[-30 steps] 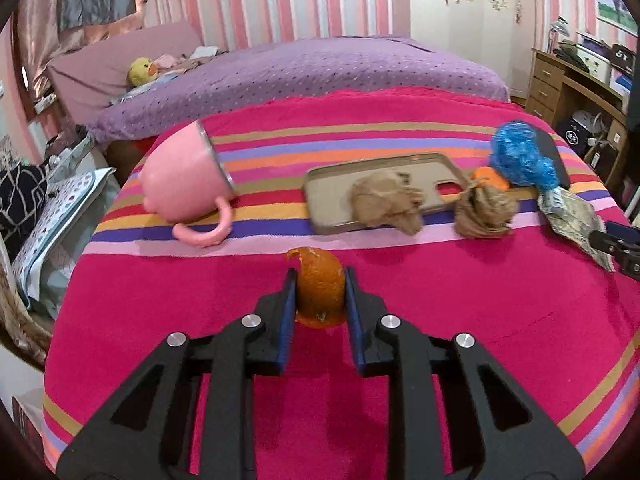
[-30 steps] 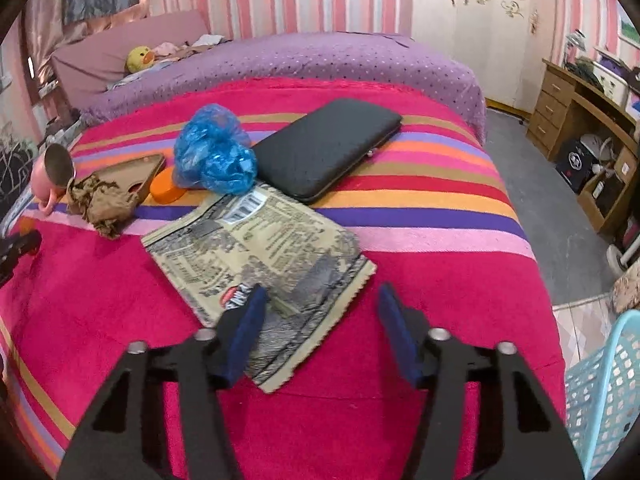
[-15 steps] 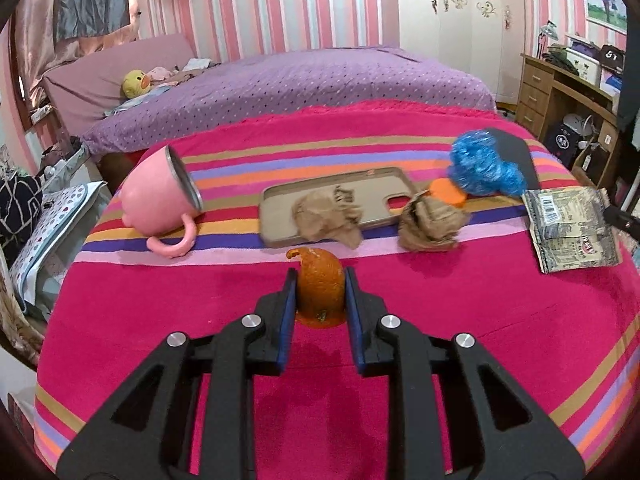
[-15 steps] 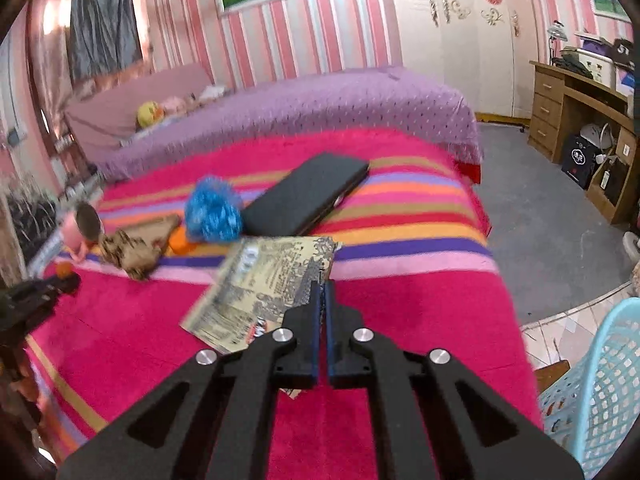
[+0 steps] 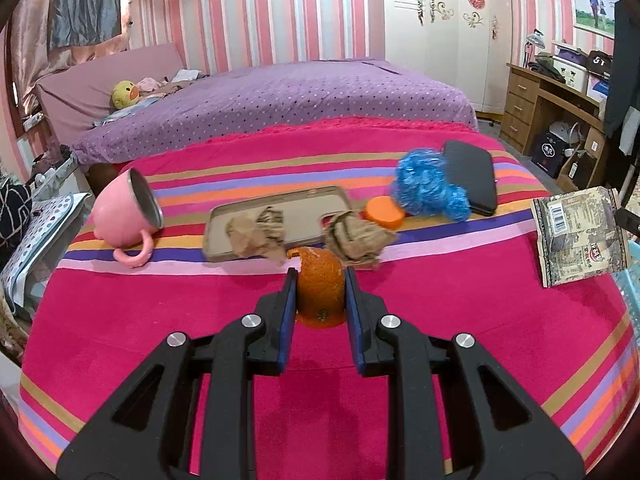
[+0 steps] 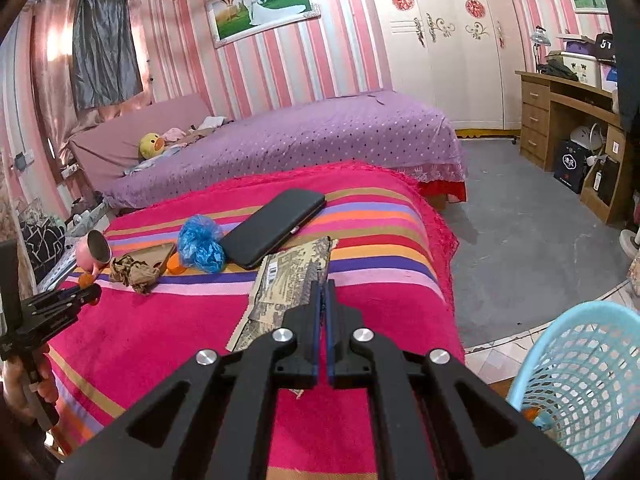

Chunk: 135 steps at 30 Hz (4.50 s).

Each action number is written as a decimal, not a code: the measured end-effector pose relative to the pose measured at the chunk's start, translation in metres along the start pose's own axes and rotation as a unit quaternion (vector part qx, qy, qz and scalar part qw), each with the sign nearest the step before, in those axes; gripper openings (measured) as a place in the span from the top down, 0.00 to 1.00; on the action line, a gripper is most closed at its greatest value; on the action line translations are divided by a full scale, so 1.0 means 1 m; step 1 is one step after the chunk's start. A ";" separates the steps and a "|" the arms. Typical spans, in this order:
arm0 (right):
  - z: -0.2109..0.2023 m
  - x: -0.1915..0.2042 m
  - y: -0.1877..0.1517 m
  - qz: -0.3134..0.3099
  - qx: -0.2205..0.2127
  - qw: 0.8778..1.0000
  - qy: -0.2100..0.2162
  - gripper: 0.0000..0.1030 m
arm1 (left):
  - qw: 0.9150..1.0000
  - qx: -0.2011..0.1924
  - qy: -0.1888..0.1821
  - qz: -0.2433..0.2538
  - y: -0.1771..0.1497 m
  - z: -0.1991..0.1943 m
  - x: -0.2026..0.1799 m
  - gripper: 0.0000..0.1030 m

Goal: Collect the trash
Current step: 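Carry the orange and paper packet with both grippers over the basket, then open both grippers to drop the orange and paper packet into the basket, then move both grippers back over the bedspread toward the crumpled brown paper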

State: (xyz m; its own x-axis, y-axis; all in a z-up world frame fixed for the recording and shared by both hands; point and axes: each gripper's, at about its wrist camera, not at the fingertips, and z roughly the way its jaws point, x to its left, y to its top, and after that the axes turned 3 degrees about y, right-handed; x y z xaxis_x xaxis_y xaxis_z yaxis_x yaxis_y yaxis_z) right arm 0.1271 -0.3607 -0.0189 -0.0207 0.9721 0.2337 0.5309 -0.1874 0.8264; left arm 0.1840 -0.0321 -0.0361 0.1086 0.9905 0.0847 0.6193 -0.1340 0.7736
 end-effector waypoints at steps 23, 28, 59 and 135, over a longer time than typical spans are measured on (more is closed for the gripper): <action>-0.129 -0.147 -0.003 0.077 -0.083 0.991 -0.068 0.98 | 0.995 -0.040 -0.072 0.057 0.009 -0.056 -0.184 0.79; -0.144 -0.185 -0.019 0.091 -0.066 0.989 -0.101 0.98 | 0.991 -0.038 -0.100 0.079 0.001 -0.063 -0.236 0.79; -0.147 -0.254 -0.061 0.091 0.010 0.976 -0.197 0.98 | 0.975 0.001 -0.173 0.138 -0.031 -0.060 -0.420 0.77; 0.006 0.011 -0.008 -0.055 0.007 0.986 -0.156 0.05 | 0.998 -0.026 0.049 -0.040 0.005 -0.019 -0.022 0.06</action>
State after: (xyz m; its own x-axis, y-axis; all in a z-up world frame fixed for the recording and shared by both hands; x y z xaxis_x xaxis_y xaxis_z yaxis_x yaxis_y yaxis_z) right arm 0.1278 -0.3477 -0.0259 0.1820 0.9829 -0.0287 0.5515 -0.0778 0.8305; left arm 0.1703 -0.0537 -0.0221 -0.0180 0.9965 0.0817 0.5815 -0.0560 0.8116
